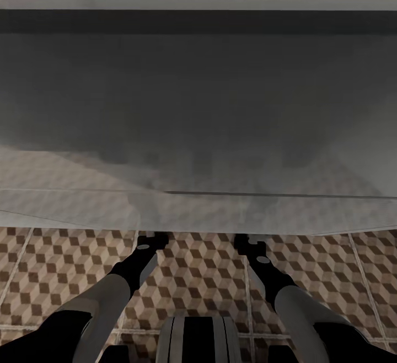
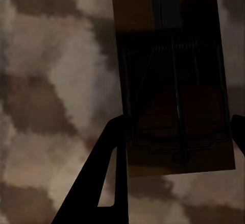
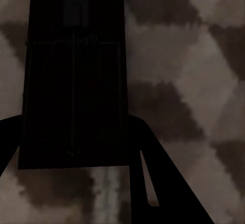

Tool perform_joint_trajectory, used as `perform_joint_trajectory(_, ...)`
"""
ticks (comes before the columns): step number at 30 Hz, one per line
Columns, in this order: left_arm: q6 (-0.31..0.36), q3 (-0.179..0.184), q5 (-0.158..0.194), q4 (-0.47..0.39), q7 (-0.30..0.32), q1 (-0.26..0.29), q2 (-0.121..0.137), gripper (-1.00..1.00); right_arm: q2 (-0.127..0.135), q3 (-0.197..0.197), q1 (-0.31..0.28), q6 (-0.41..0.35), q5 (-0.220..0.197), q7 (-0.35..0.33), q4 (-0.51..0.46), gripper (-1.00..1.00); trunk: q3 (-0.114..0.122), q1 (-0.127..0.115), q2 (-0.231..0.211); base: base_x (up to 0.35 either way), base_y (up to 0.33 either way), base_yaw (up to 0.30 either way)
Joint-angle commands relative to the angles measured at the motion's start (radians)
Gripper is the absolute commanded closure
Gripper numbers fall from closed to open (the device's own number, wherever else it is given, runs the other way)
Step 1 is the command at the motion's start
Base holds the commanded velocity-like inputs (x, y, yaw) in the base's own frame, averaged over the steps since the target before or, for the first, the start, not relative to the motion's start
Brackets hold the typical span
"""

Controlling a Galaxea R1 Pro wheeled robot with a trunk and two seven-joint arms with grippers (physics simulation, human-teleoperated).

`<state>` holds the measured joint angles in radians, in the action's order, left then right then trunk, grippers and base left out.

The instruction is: Take the four mousetraps from the cabinet in the bathroom and place them on the bathroom floor. Make sure all four end up on the same floor surface, and ensure that at least two of them are either under or directly next to the same bathroom sink.

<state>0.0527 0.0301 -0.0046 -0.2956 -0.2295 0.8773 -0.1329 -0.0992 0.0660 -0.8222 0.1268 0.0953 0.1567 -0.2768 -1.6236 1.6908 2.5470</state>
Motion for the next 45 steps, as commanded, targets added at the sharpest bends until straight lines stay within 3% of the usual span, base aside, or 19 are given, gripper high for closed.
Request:
perform_joint_trajectory(1, 0.006, 0.004, -0.002, -0.002, -0.007, 0.0, -0.001, 1.0, -0.001, -0.001, 0.0, 0.003, 0.0, -0.002, 0.007, 1.0, -0.001, 0.0, 0.0, 0.0, 0.0, 0.0)
perform_joint_trajectory(17, 0.007, 0.004, -0.002, -0.002, -0.007, 0.0, -0.002, 1.0, 0.0, -0.002, -0.006, 0.0, -0.003, -0.002, 0.007, 1.0, -0.001, 0.0, 0.0, 0.0, 0.0, 0.0)
perform_joint_trajectory(18, 0.007, 0.004, -0.002, -0.002, -0.007, 0.0, -0.002, 1.0, 0.0, -0.002, -0.007, -0.001, -0.004, -0.002, 0.007, -1.0, -0.001, 0.0, 0.0, 0.0, 0.0, 0.0)
perform_joint_trajectory(45, 0.009, 0.004, -0.002, -0.002, -0.007, 0.0, -0.006, 1.0, 0.0, -0.002, -0.009, -0.001, -0.002, -0.003, 0.007, -1.0, -0.001, 0.0, 0.0, 0.0, 0.0, 0.0)
